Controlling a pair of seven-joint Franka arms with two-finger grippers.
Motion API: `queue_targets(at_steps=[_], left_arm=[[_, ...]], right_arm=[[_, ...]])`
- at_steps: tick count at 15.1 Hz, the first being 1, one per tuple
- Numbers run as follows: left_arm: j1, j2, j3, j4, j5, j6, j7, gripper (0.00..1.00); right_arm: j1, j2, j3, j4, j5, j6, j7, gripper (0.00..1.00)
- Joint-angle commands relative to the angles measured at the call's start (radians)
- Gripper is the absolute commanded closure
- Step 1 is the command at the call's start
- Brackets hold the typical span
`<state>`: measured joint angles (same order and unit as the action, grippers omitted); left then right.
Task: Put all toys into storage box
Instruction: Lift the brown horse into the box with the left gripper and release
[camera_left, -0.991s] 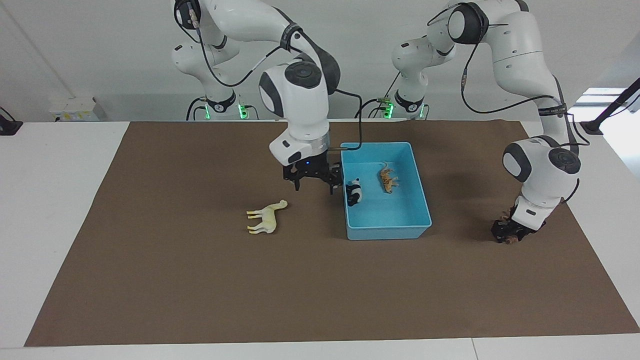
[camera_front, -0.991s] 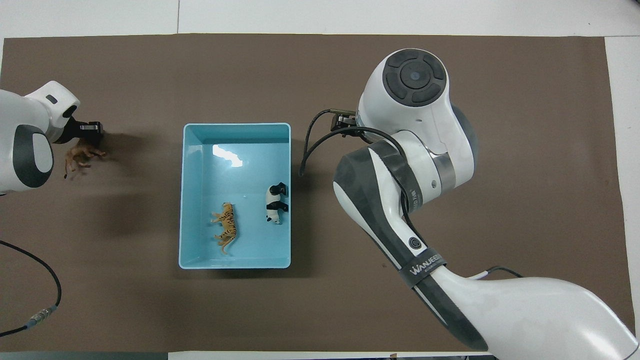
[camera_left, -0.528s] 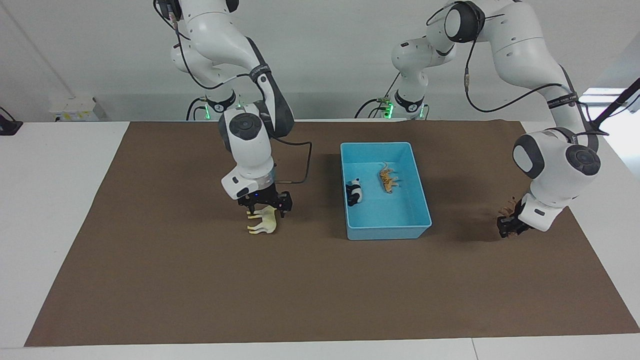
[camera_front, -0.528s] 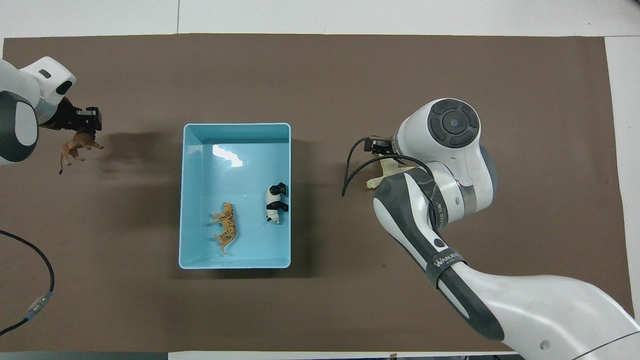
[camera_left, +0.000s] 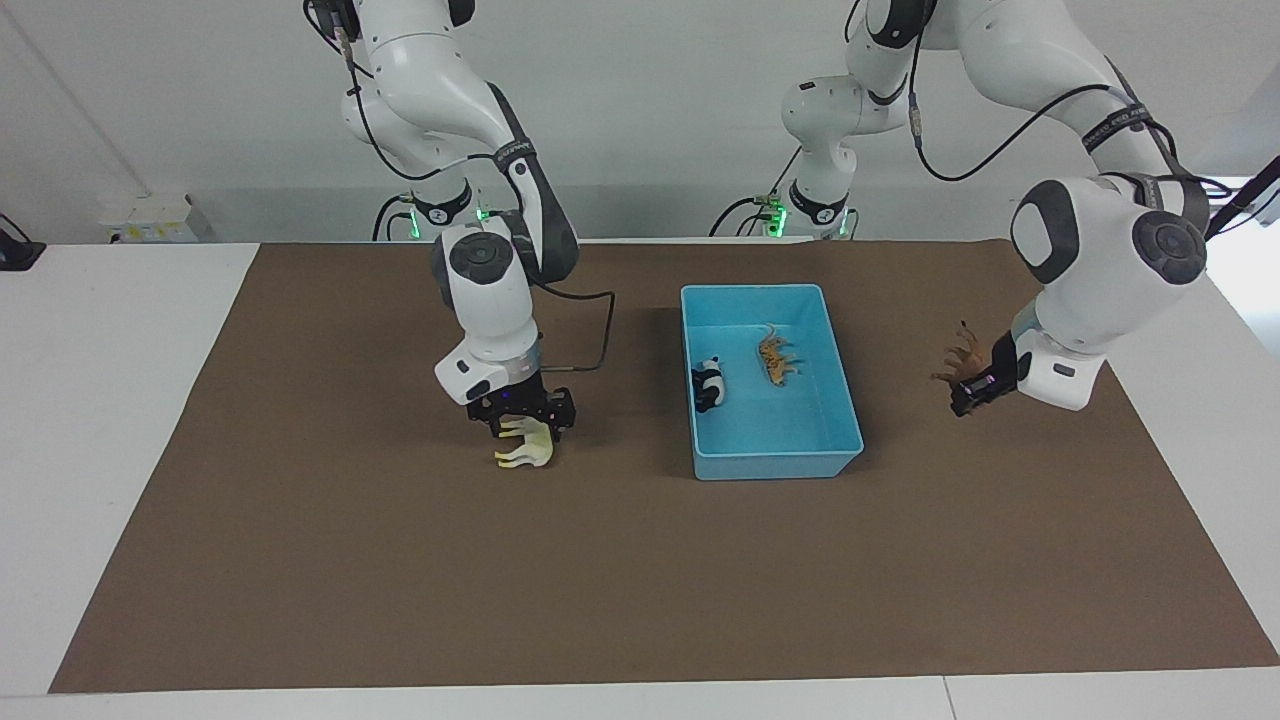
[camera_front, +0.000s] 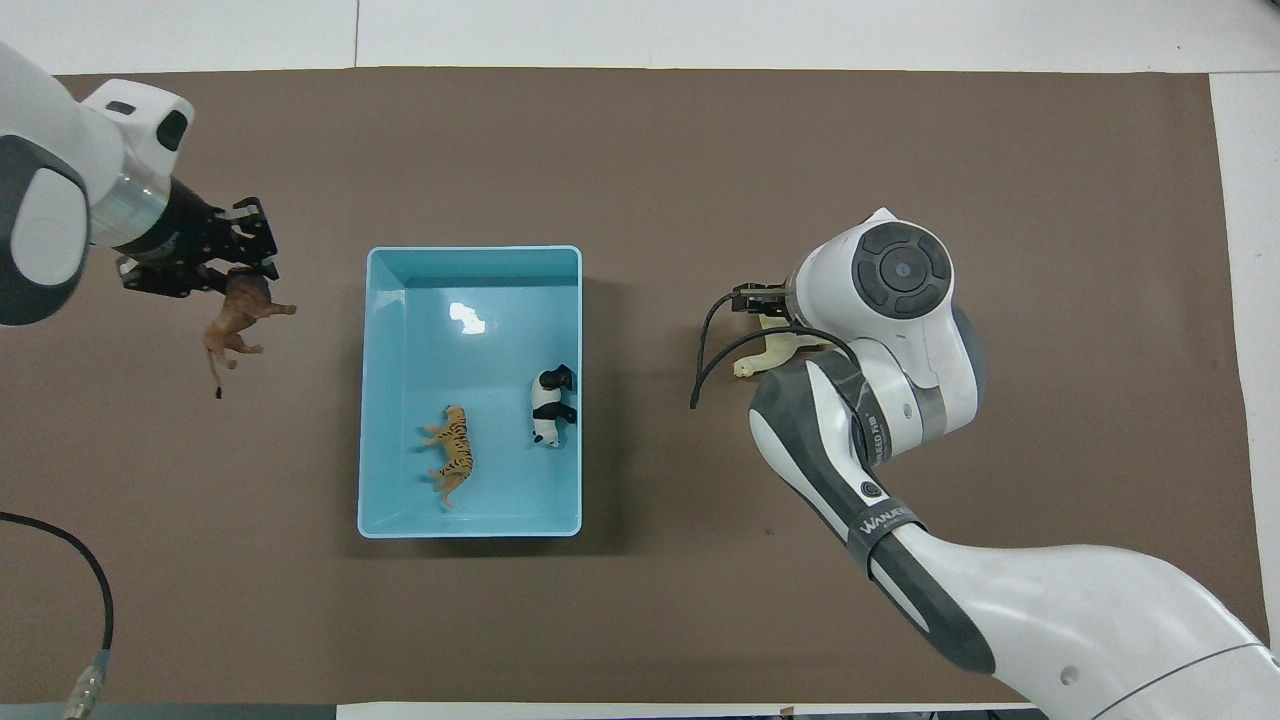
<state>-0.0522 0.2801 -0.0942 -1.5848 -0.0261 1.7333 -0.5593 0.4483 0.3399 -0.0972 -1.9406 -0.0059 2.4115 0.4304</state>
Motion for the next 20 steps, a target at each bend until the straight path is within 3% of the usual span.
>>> queue_targets(at_steps=[1, 4, 5, 7, 13, 14, 16, 17, 20], left_arm=[[-0.115, -0.071, 0.016, -0.185, -0.033, 0.113, -0.172, 0.83], [-0.205, -0.143, 0.016, -0.399, -0.06, 0.351, -0.303, 0.76], [-0.227, -0.156, 0.016, -0.438, -0.06, 0.394, -0.306, 0.64], [-0.23, -0.157, 0.016, -0.437, -0.06, 0.388, -0.304, 0.0], [-0.206, -0.212, 0.028, -0.331, -0.051, 0.235, -0.219, 0.0], [-0.169, -0.229, 0.027, -0.317, -0.051, 0.204, -0.146, 0.0], [-0.115, -0.249, 0.028, -0.287, -0.044, 0.14, -0.003, 0.0], [-0.085, -0.249, 0.028, -0.264, -0.02, 0.106, 0.074, 0.0], [-0.041, -0.249, 0.027, -0.19, 0.025, -0.007, 0.282, 0.0]], right_arm=[[-0.017, -0.006, 0.005, -0.047, -0.019, 0.066, -0.064, 0.0], [-0.013, 0.005, 0.005, -0.047, -0.04, 0.083, -0.067, 0.0], [-0.013, 0.005, 0.005, -0.047, -0.046, 0.087, -0.067, 0.0], [-0.007, 0.007, 0.005, -0.047, -0.048, 0.096, -0.068, 0.0], [-0.003, 0.054, 0.005, -0.047, -0.06, 0.167, -0.068, 0.0], [-0.003, 0.054, 0.005, -0.047, -0.06, 0.167, -0.068, 0.11], [-0.005, 0.054, 0.005, -0.047, -0.06, 0.166, -0.068, 0.73], [-0.005, 0.054, 0.005, -0.047, -0.06, 0.159, -0.068, 1.0], [-0.003, 0.051, 0.005, -0.02, -0.06, 0.101, -0.067, 1.0]])
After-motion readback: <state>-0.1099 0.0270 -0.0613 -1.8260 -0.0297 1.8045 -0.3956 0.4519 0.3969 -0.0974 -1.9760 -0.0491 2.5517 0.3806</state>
